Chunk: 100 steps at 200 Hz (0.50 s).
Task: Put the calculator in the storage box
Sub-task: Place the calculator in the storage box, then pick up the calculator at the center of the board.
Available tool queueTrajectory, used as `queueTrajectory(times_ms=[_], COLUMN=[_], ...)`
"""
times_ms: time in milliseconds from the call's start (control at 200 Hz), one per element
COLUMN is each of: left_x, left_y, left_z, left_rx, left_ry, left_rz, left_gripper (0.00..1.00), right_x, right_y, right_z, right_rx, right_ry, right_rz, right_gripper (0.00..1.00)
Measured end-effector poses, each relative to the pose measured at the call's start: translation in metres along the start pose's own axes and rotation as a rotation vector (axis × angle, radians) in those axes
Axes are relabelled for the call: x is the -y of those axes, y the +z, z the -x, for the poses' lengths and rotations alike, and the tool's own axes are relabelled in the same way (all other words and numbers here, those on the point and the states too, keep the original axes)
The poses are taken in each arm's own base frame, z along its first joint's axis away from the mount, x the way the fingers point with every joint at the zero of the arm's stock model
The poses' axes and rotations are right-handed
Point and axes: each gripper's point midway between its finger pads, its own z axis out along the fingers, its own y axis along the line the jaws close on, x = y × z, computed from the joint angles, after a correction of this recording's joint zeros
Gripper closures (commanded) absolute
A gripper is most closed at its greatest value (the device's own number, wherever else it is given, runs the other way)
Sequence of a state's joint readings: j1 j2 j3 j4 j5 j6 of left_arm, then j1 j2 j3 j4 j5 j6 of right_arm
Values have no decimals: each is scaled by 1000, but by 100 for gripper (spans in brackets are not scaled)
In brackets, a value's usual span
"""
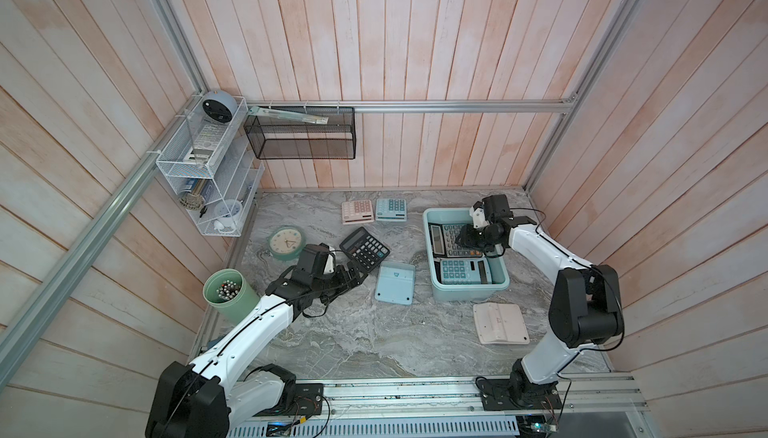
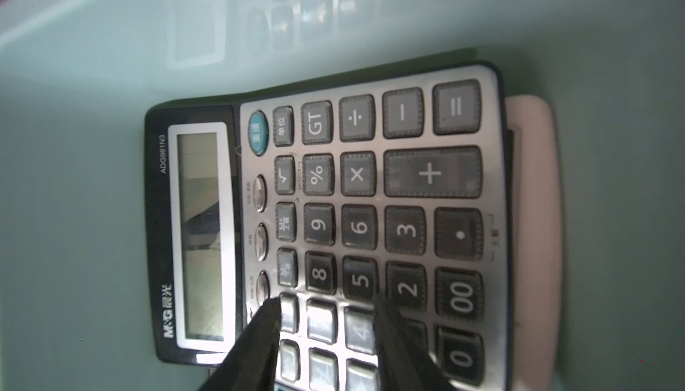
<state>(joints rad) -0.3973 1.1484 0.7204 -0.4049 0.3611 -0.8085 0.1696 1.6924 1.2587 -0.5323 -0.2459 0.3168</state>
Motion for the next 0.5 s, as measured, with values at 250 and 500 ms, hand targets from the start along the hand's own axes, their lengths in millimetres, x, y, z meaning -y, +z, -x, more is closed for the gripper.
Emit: queueTrajectory(times_ms=[250, 500], left_x=[-23, -23], left_y=[16, 21], left_z=[23, 114], left_rx=[25, 165], left_ry=[24, 91], left_rz=[153, 288], left_gripper=[0, 0], right_x=[-37, -49], right_y=[-53, -99], right_z=[4, -17], right_rx=[105, 193], right_ry=[-33, -49], right_rz=[121, 203], right_gripper=[50, 44])
